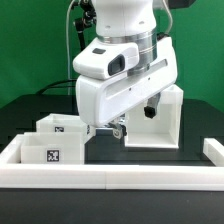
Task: Assemble drawer
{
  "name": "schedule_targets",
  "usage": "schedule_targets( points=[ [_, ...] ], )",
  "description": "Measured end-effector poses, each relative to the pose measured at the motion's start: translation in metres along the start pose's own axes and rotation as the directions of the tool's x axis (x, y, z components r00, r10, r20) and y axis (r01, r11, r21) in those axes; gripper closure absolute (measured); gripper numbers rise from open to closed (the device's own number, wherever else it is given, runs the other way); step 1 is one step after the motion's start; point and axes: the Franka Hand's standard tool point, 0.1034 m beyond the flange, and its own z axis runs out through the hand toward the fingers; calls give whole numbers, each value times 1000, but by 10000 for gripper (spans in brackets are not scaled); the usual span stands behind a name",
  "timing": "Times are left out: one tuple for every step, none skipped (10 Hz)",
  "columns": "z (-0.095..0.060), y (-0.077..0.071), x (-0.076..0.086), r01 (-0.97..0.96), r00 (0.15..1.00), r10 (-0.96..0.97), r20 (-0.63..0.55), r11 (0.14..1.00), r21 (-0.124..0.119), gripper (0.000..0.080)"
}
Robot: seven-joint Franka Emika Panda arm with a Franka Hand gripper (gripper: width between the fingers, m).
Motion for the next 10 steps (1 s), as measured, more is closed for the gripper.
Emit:
schedule_targets(
  points=[
    [0, 0, 0, 0, 1000, 0, 0, 1000, 0, 150],
    [0, 0, 0, 0, 1000, 0, 0, 1000, 0, 150],
    [0, 0, 0, 0, 1000, 0, 0, 1000, 0, 150],
    [0, 0, 0, 0, 1000, 0, 0, 1000, -1, 150],
    [0, 0, 0, 0, 1000, 0, 0, 1000, 0, 150],
    [1, 0, 0, -2, 1000, 2, 0, 1000, -2, 150],
    [-4, -4, 3, -129, 991, 127, -49, 990, -55, 150],
    [-4, -16, 1, -166, 984, 160, -72, 983, -80, 150],
    [-2, -24, 3, -228, 971, 220, -89, 970, -88, 150],
    [-2, -30, 8, -357, 931, 349, -105, 930, -81, 150]
  ],
)
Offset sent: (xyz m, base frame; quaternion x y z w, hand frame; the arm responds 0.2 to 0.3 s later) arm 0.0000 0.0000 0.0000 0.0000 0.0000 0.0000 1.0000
